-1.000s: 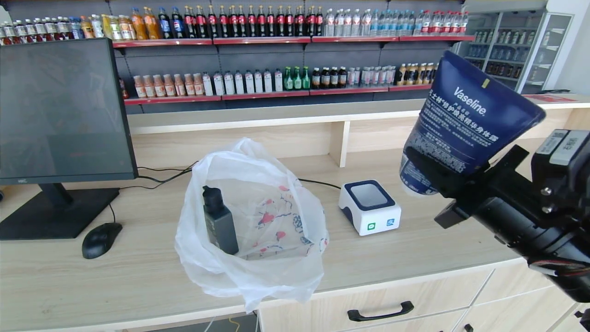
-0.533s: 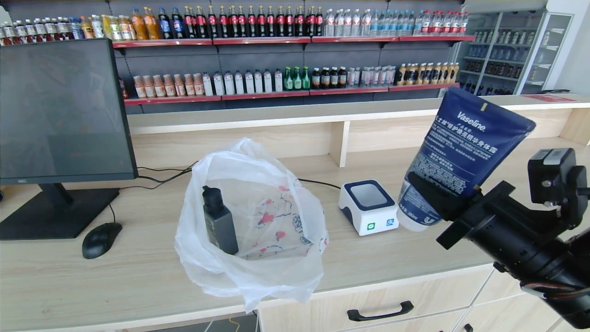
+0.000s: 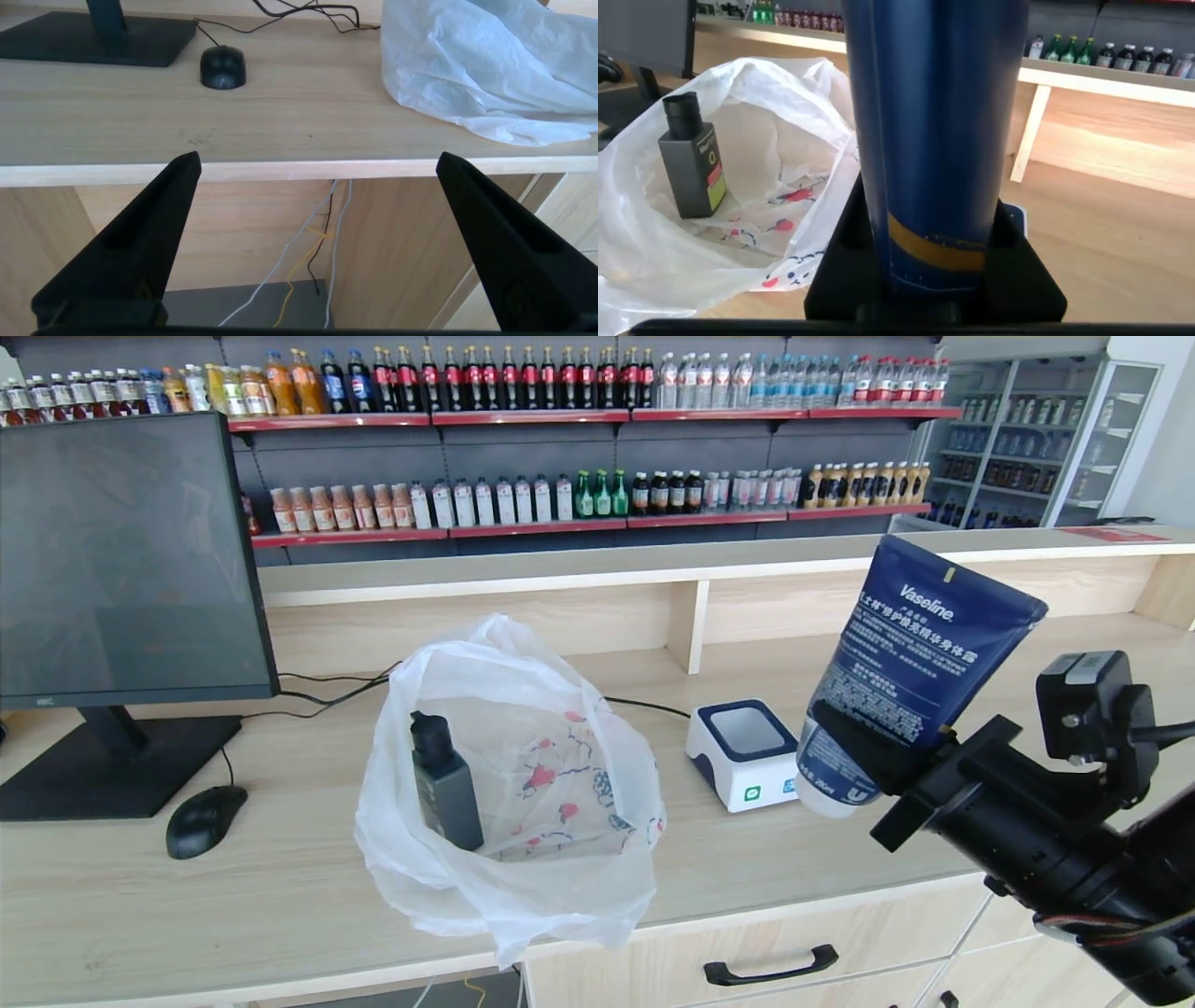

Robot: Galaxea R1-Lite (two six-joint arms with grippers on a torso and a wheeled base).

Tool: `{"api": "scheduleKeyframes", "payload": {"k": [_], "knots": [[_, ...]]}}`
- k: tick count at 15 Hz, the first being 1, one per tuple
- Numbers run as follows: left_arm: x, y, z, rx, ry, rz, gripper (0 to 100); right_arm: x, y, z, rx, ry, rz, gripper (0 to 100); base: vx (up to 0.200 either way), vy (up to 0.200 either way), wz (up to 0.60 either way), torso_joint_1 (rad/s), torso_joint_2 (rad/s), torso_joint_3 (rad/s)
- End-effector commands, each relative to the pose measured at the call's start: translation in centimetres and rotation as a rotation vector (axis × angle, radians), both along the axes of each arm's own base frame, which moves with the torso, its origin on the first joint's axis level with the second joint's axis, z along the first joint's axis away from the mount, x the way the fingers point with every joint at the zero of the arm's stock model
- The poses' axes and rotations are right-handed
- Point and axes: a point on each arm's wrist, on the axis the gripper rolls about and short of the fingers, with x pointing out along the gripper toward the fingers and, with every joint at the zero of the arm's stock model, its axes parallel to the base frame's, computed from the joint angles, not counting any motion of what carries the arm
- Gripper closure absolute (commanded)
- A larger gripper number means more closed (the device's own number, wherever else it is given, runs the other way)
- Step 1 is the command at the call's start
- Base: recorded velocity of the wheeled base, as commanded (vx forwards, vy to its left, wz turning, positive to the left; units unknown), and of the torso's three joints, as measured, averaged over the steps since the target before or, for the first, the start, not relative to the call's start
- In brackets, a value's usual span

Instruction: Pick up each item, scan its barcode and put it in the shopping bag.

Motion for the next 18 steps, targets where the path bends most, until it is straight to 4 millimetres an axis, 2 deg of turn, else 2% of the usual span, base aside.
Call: {"api": "scheduleKeyframes", "payload": {"k": [1,6,16,18], "knots": [[0.0,0.0,0.0,-0.001,-0.001,0.001,0,0.0,0.0,-0.2,-0.004,0.008,0.000,100,0.000,0.000,0.00,0.000,0.00,0.000],[0.0,0.0,0.0,-0.001,-0.001,0.001,0,0.1,0.0,0.0,0.002,0.000,-0.001,100,0.000,0.000,0.00,0.000,0.00,0.000],[0.0,0.0,0.0,-0.001,-0.001,0.001,0,0.9,0.4,0.1,0.007,-0.005,-0.004,100,0.000,0.000,0.60,0.008,0.00,0.001],[0.0,0.0,0.0,-0.001,-0.001,0.001,0,1.2,0.4,-0.1,0.011,0.007,-0.008,100,0.000,0.000,0.00,0.000,0.00,0.000]]}}
